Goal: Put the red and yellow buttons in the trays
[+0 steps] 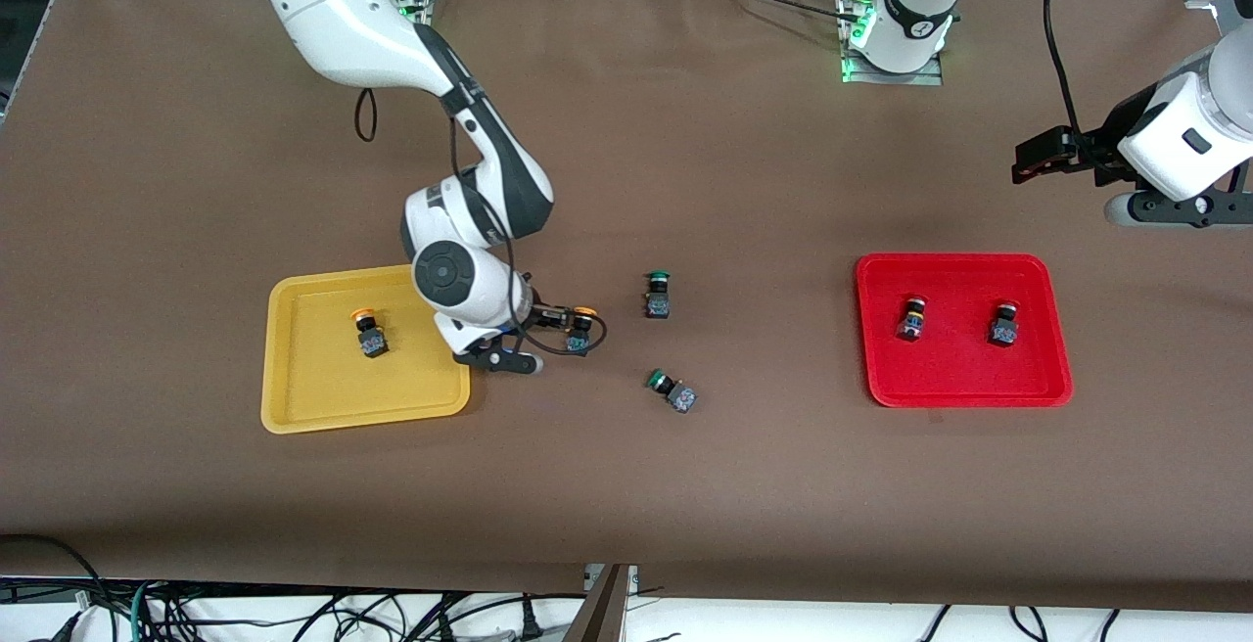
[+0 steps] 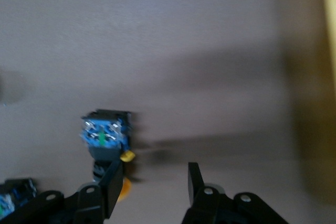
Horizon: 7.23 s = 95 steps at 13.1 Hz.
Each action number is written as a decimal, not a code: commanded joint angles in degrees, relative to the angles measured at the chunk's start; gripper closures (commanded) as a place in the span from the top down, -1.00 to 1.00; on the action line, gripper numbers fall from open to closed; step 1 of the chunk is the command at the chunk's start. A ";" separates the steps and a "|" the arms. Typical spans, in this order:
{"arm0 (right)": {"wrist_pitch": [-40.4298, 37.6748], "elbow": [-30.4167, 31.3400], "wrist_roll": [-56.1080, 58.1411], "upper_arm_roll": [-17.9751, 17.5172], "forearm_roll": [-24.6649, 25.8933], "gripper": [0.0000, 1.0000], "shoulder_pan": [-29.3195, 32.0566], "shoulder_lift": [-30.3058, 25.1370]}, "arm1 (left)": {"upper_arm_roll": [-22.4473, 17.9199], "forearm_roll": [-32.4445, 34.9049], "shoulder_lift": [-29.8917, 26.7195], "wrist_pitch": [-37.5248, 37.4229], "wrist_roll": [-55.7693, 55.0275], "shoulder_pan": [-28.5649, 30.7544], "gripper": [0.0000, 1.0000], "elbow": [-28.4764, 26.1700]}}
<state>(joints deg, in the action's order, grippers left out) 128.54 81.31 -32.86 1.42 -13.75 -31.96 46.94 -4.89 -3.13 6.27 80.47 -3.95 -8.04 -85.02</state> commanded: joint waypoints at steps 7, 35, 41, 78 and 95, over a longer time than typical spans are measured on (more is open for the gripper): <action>4.01 -2.92 -5.20 -0.01 -0.57 0.27 -1.88 2.73 | 0.32 0.15 2.87 -0.93 -0.18 -0.31 1.00 4.51; -14.53 0.40 14.18 5.94 2.06 -0.37 1.28 -7.02 | 0.50 0.67 5.77 -1.02 -0.18 -1.36 1.00 8.38; -10.33 12.19 30.55 13.51 1.36 0.13 1.28 -11.78 | 0.58 0.67 5.77 -1.11 -0.18 -1.45 1.00 8.38; -30.35 18.27 28.38 -0.96 11.56 0.99 19.81 -45.53 | 0.41 0.15 5.77 -1.11 -0.18 -1.37 1.00 8.38; -32.55 10.44 27.94 -2.12 15.42 0.99 21.85 -42.46 | 0.41 0.15 5.77 -1.11 -0.18 -1.37 1.00 8.38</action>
<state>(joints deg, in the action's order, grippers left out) 97.95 93.71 -4.64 0.04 0.86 -10.82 3.74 -4.33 -3.14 11.16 80.44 -3.97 -9.20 -78.61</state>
